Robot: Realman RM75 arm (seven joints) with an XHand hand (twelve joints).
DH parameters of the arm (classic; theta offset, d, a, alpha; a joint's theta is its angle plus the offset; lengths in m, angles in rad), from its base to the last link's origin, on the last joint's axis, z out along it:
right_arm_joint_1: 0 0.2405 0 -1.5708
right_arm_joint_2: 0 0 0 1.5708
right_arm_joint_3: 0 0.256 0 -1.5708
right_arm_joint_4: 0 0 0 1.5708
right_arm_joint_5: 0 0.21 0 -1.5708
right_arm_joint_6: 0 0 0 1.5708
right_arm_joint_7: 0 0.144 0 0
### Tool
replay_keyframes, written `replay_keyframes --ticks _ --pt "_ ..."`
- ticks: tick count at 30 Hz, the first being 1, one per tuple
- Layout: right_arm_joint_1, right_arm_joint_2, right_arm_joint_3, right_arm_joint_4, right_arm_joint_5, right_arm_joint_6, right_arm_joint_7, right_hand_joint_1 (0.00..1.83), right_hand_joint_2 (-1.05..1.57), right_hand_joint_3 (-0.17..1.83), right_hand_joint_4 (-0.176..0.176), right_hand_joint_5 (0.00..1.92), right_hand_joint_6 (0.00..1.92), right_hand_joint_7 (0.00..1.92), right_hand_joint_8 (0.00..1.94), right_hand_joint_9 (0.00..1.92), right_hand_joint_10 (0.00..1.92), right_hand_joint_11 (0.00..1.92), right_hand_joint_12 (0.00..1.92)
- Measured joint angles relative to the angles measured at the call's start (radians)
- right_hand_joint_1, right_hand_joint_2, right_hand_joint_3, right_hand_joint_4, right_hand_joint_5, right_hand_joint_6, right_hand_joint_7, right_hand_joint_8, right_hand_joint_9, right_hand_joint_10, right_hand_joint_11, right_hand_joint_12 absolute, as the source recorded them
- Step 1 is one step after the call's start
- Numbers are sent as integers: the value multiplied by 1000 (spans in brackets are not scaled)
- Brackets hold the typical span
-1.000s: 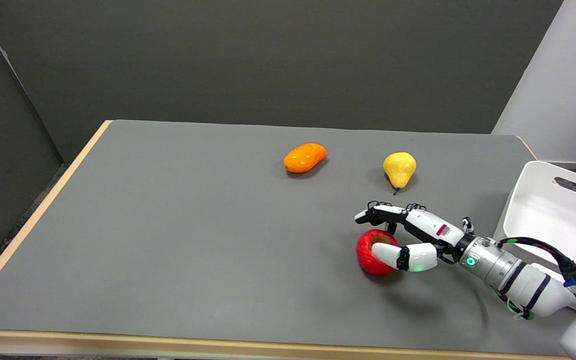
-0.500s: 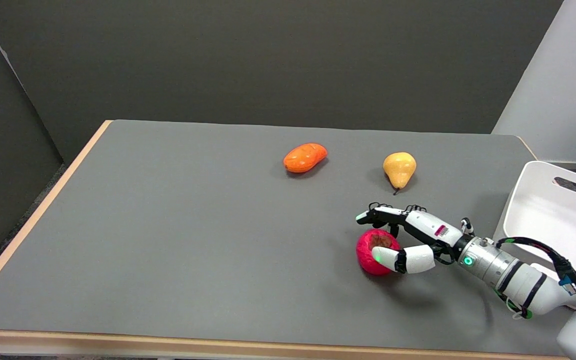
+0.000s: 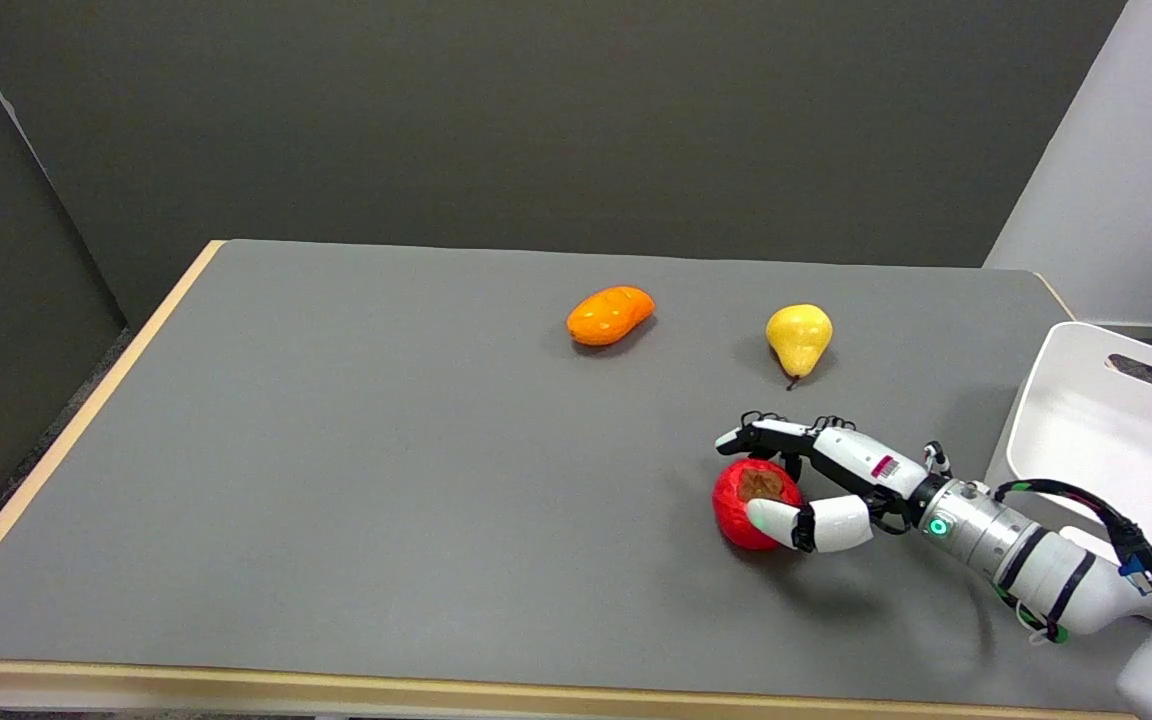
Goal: Pick up tomato.
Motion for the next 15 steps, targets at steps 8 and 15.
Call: replay_keyframes --ticks 8,15 --pt "0 -1 2 1 0 -3 10 912 691 963 131 405 882 471 494 498 1038 623 1698" --pt "2 -1 4 2 1 -4 14 1017 725 969 115 439 964 540 615 570 1127 650 1717"
